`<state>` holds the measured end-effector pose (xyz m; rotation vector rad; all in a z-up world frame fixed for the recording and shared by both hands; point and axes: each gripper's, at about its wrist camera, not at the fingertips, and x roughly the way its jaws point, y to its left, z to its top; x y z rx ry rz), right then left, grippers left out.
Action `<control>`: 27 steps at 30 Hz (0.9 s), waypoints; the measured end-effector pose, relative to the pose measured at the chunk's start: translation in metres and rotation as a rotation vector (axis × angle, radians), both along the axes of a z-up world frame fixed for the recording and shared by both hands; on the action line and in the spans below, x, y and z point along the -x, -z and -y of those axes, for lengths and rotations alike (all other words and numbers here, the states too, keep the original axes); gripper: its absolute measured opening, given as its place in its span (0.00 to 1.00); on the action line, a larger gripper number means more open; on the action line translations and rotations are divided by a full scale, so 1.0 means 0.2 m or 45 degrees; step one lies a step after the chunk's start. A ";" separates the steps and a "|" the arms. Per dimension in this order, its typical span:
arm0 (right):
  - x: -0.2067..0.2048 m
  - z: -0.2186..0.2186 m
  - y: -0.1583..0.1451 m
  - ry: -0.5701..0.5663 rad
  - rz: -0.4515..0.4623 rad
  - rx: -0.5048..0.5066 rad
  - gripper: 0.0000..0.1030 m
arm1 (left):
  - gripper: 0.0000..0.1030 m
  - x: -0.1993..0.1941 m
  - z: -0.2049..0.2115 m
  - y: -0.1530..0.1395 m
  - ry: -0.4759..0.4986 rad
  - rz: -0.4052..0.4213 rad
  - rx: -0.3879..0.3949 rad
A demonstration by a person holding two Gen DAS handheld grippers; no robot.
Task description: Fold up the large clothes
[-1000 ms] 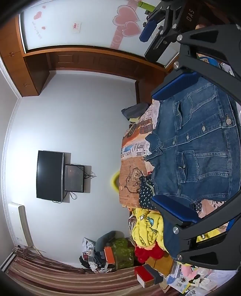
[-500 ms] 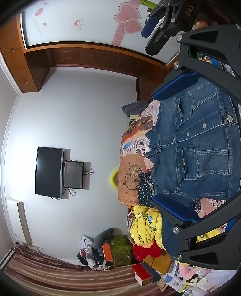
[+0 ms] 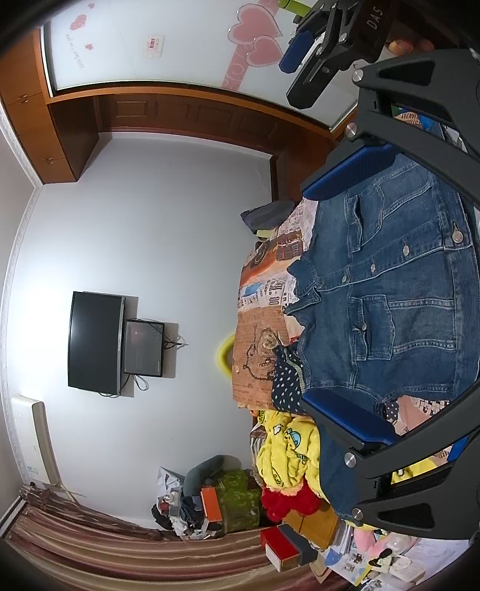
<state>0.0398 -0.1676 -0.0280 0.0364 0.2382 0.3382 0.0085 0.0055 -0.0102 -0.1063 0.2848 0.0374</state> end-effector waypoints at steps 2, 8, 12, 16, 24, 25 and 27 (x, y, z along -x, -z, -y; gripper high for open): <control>0.00 0.00 0.00 0.001 0.000 0.001 1.00 | 1.00 -0.01 -0.01 0.00 -0.002 -0.003 0.002; 0.00 0.00 0.00 0.003 -0.003 0.003 1.00 | 1.00 -0.01 -0.01 0.00 -0.006 -0.005 0.000; 0.00 0.00 0.00 0.005 -0.004 0.002 1.00 | 1.00 -0.02 -0.01 0.01 -0.005 -0.007 0.002; 0.00 0.00 0.00 0.006 -0.006 0.003 1.00 | 1.00 -0.02 -0.01 0.01 -0.006 -0.010 0.003; 0.00 -0.01 0.00 0.010 -0.006 0.001 1.00 | 1.00 -0.03 -0.02 0.01 -0.007 -0.013 0.004; 0.00 0.00 0.00 0.011 -0.005 0.001 1.00 | 1.00 -0.03 -0.02 0.01 -0.007 -0.012 0.004; 0.00 0.00 0.00 0.011 -0.006 0.000 1.00 | 1.00 -0.03 -0.02 0.01 -0.007 -0.014 0.002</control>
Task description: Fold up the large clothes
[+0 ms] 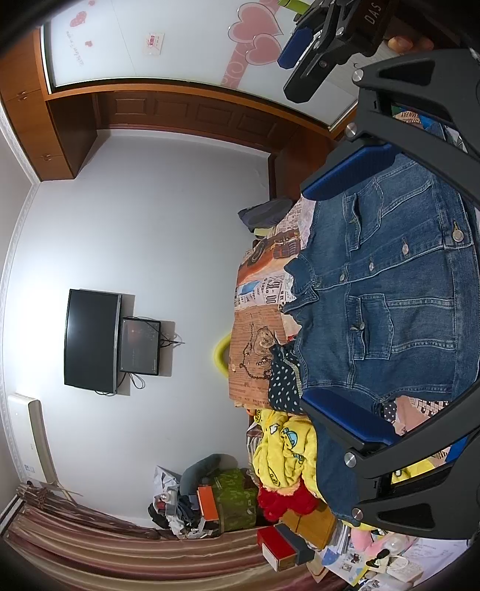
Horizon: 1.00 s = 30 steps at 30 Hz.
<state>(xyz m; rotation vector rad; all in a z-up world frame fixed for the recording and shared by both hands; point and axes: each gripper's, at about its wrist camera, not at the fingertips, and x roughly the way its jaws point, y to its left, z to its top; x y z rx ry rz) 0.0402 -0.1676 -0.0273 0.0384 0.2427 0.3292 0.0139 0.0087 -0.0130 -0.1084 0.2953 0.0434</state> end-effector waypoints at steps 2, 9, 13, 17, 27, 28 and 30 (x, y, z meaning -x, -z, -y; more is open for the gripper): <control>0.00 0.00 0.00 0.000 0.000 0.000 1.00 | 0.99 0.00 0.00 0.00 0.001 -0.001 -0.002; 0.00 0.00 0.00 0.004 -0.003 -0.002 1.00 | 1.00 0.00 0.00 0.00 0.000 -0.002 -0.004; 0.00 0.00 0.00 0.005 -0.003 -0.002 1.00 | 1.00 0.00 0.00 0.01 0.004 -0.005 -0.002; -0.01 0.01 0.00 0.011 -0.010 -0.002 1.00 | 1.00 -0.02 0.00 0.01 0.006 -0.011 -0.007; -0.08 -0.02 0.02 0.033 -0.048 0.012 1.00 | 1.00 -0.12 -0.04 0.03 0.037 -0.042 0.007; -0.10 -0.03 0.02 0.035 -0.053 0.016 1.00 | 1.00 -0.14 -0.05 0.04 0.043 -0.043 0.011; -0.13 -0.04 0.03 0.041 -0.065 0.024 1.00 | 0.99 -0.18 -0.07 0.04 0.050 -0.050 0.021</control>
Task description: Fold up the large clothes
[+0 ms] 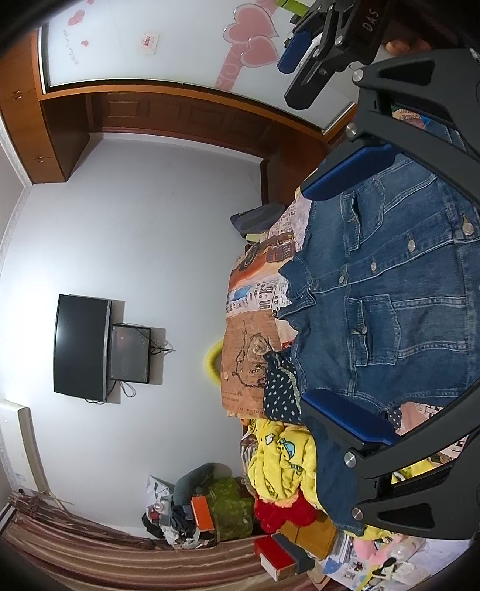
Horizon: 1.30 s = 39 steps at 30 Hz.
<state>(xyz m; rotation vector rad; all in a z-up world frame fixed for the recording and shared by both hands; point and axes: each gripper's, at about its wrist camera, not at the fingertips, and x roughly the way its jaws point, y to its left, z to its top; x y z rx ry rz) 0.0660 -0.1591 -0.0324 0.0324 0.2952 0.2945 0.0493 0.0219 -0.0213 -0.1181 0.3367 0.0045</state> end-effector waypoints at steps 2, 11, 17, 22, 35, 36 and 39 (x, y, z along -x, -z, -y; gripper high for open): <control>-0.04 -0.01 0.01 0.000 -0.015 0.005 1.00 | 0.99 -0.04 -0.03 0.01 -0.001 -0.004 0.022; -0.27 -0.09 0.05 -0.047 -0.080 0.014 1.00 | 0.99 -0.32 -0.33 0.06 -0.118 -0.113 0.118; -0.48 -0.16 0.09 -0.112 -0.114 0.054 1.00 | 1.00 -0.48 -0.74 0.10 -0.264 -0.201 0.201; -0.69 -0.24 0.16 -0.185 -0.194 0.109 1.00 | 1.00 -0.57 -1.13 0.26 -0.372 -0.325 0.310; -1.09 -0.43 0.66 -0.250 -0.681 0.320 1.00 | 0.98 -0.46 -1.83 1.15 -0.585 -0.729 0.842; -1.11 -0.43 0.68 -0.246 -0.709 0.321 1.00 | 0.93 -0.45 -1.86 1.21 -0.586 -0.752 0.884; -1.14 -0.42 0.72 -0.235 -0.750 0.322 1.00 | 0.80 -0.45 -1.94 1.34 -0.561 -0.781 0.993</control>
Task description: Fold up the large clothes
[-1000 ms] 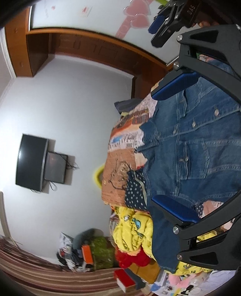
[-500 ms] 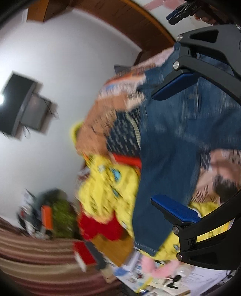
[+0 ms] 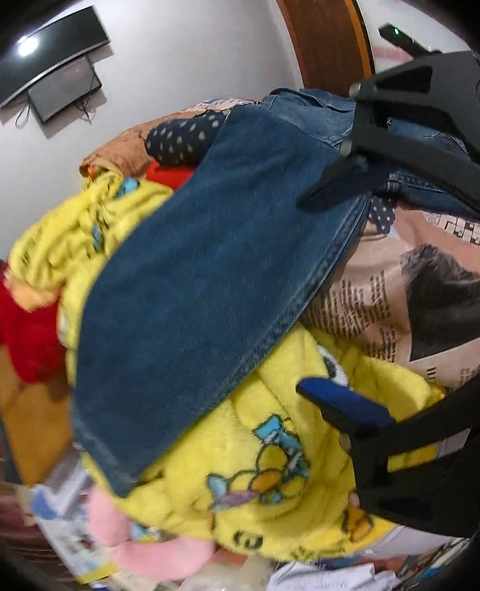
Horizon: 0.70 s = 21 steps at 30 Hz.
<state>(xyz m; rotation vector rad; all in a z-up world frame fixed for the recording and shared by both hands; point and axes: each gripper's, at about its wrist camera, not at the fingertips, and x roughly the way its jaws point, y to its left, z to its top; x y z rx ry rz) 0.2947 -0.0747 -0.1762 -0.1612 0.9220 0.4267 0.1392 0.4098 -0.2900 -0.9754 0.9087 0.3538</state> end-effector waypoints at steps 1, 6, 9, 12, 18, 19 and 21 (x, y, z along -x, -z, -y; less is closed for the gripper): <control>-0.01 0.01 0.01 0.009 -0.008 0.004 1.00 | 0.79 0.00 -0.03 0.03 -0.020 -0.003 0.013; -0.04 0.03 0.03 0.040 -0.032 0.014 1.00 | 0.69 -0.04 -0.14 0.15 -0.080 -0.017 0.025; -0.06 0.03 0.04 0.047 -0.048 0.014 1.00 | 0.64 -0.09 -0.19 0.19 -0.104 -0.045 0.016; -0.07 0.03 0.04 0.056 -0.054 0.015 1.00 | 0.64 -0.14 -0.21 0.20 -0.093 -0.074 -0.065; -0.06 0.05 0.01 0.068 -0.025 0.005 1.00 | 0.33 -0.20 -0.14 0.08 -0.085 -0.120 -0.249; -0.06 0.06 0.00 0.070 -0.017 0.003 1.00 | 0.30 -0.20 -0.13 0.05 -0.090 -0.125 -0.279; -0.05 0.07 -0.03 0.070 -0.003 -0.003 1.00 | 0.21 -0.20 -0.11 -0.03 -0.096 -0.119 -0.318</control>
